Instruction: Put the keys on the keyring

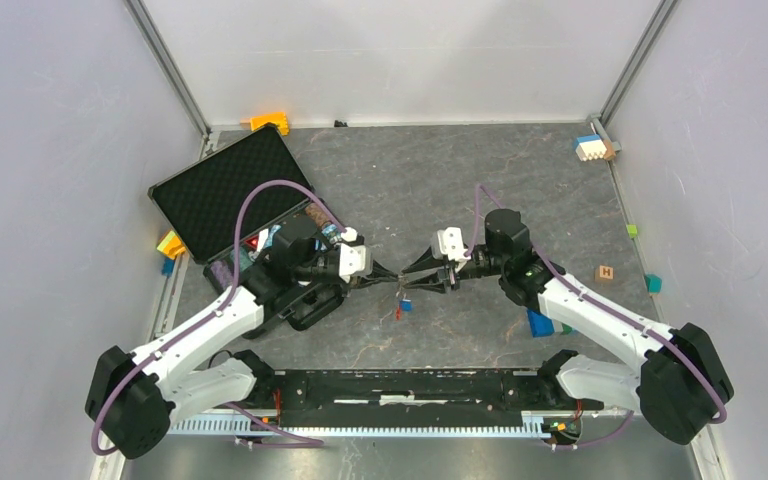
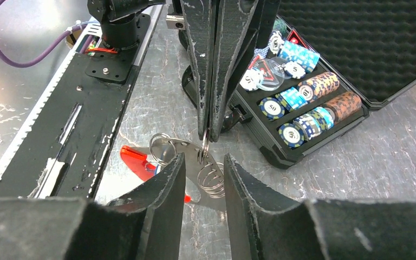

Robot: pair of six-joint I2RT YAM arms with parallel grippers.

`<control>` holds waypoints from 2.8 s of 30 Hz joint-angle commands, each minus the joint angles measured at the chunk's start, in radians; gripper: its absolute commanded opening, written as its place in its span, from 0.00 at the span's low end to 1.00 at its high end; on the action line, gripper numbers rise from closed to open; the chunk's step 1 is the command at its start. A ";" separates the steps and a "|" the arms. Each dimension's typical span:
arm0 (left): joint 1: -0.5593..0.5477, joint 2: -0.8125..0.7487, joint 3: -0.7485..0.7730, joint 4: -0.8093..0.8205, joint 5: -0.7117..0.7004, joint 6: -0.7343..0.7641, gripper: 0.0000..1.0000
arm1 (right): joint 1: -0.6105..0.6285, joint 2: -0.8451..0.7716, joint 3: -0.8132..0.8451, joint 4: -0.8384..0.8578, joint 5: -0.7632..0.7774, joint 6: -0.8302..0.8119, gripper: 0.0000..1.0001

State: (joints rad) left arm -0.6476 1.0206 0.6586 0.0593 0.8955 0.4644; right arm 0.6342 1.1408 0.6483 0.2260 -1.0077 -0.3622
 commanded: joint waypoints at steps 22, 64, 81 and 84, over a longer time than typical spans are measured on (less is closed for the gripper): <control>-0.004 0.021 -0.018 0.157 0.015 -0.139 0.02 | 0.005 -0.001 0.007 0.058 0.068 0.039 0.05; 0.073 0.045 -0.057 0.307 0.088 -0.263 0.36 | -0.019 0.009 -0.005 0.161 0.064 0.160 0.00; 0.072 0.070 -0.039 0.344 0.092 -0.294 0.28 | -0.018 0.021 -0.013 0.190 0.046 0.183 0.00; 0.071 0.073 -0.039 0.346 0.092 -0.295 0.27 | -0.018 0.024 -0.013 0.194 0.045 0.186 0.00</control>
State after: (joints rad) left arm -0.5774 1.0866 0.5888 0.3553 0.9535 0.2161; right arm 0.6197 1.1660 0.6365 0.3546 -0.9424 -0.1905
